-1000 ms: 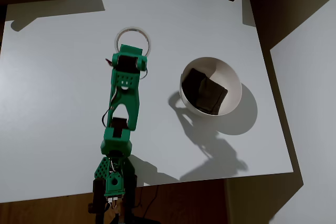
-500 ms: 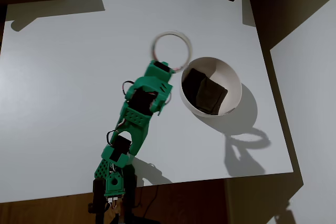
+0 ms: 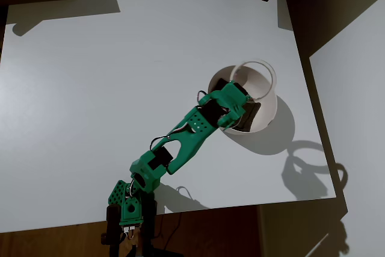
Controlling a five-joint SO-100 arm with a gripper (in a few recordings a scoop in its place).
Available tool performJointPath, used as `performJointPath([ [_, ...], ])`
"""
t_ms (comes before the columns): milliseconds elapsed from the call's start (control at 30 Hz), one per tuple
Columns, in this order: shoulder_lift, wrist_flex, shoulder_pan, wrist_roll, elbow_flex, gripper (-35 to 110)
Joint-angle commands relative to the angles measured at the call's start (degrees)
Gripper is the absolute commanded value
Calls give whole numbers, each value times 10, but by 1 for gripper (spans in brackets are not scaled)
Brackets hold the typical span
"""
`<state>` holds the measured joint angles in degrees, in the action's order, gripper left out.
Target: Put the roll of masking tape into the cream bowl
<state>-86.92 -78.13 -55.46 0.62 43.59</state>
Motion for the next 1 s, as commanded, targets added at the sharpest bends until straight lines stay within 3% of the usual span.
performJointPath([
  [0, 27, 41, -18, 16, -23, -8],
  [333, 170, 98, -43, 49, -23, -8],
  [700, 195, 100, -48, 47, -23, -8],
  [833, 184, 95, -47, 31, -23, 23],
  [967, 179, 94, -47, 21, -23, 23],
])
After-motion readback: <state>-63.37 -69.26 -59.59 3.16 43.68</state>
